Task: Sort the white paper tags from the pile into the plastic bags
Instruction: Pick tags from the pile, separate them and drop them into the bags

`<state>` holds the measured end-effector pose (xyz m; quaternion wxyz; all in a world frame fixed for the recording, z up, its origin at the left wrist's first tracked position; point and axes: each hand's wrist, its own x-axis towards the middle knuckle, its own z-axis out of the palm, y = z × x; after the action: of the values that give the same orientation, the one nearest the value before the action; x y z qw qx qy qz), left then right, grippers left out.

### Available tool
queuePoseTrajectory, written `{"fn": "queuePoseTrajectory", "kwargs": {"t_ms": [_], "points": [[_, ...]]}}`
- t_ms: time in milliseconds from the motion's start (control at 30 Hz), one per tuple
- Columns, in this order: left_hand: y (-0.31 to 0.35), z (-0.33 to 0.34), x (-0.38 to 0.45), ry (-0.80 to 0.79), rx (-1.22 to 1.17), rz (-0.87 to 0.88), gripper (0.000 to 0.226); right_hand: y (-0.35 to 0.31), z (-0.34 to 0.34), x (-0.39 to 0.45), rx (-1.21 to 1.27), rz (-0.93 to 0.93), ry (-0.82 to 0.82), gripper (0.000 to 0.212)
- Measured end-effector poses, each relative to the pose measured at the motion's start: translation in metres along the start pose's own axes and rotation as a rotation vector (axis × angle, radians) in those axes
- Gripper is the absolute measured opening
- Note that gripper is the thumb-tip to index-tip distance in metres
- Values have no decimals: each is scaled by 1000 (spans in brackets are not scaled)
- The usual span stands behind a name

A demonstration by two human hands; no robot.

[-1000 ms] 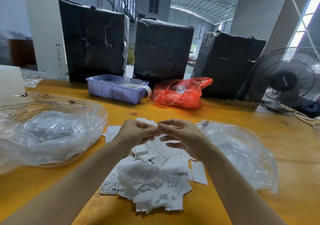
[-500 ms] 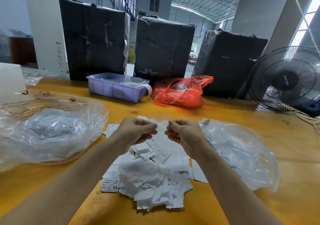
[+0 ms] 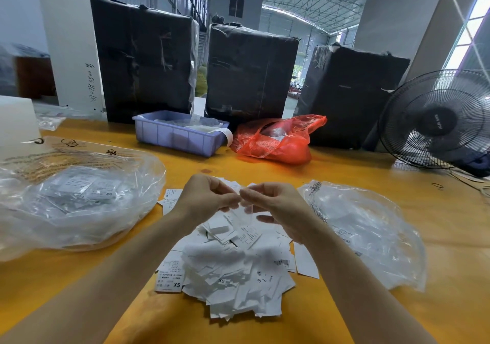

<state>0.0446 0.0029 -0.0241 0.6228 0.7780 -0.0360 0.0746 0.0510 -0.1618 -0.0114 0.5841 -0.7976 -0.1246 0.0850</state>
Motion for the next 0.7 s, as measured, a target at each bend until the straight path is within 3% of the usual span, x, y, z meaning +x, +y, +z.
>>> {"fn": "queuePoseTrajectory", "kwargs": {"t_ms": [67,300,333,400,467,533,633,700], "points": [[-1,1,1,8,18,-1,8,3,1,1,25,-23,16,7],[0,-2,2,-1,-405,-236,9,7,23,6,214,-104,163,9],[1,-4,3,30,-429,-234,11,10,27,7,147,-135,180,9],[1,-10,6,106,-448,-212,14,19,32,9,-248,-276,209,13],[1,-16,7,153,-452,-197,13,32,37,11,-688,-402,70,34],[0,-21,7,166,-446,-191,11,42,45,12,-903,-479,-44,43],[-2,-23,8,167,-391,-178,13,45,55,13,-989,-592,50,23],[-4,-24,8,176,-336,-166,14,40,55,13,-726,-510,167,25]]}}
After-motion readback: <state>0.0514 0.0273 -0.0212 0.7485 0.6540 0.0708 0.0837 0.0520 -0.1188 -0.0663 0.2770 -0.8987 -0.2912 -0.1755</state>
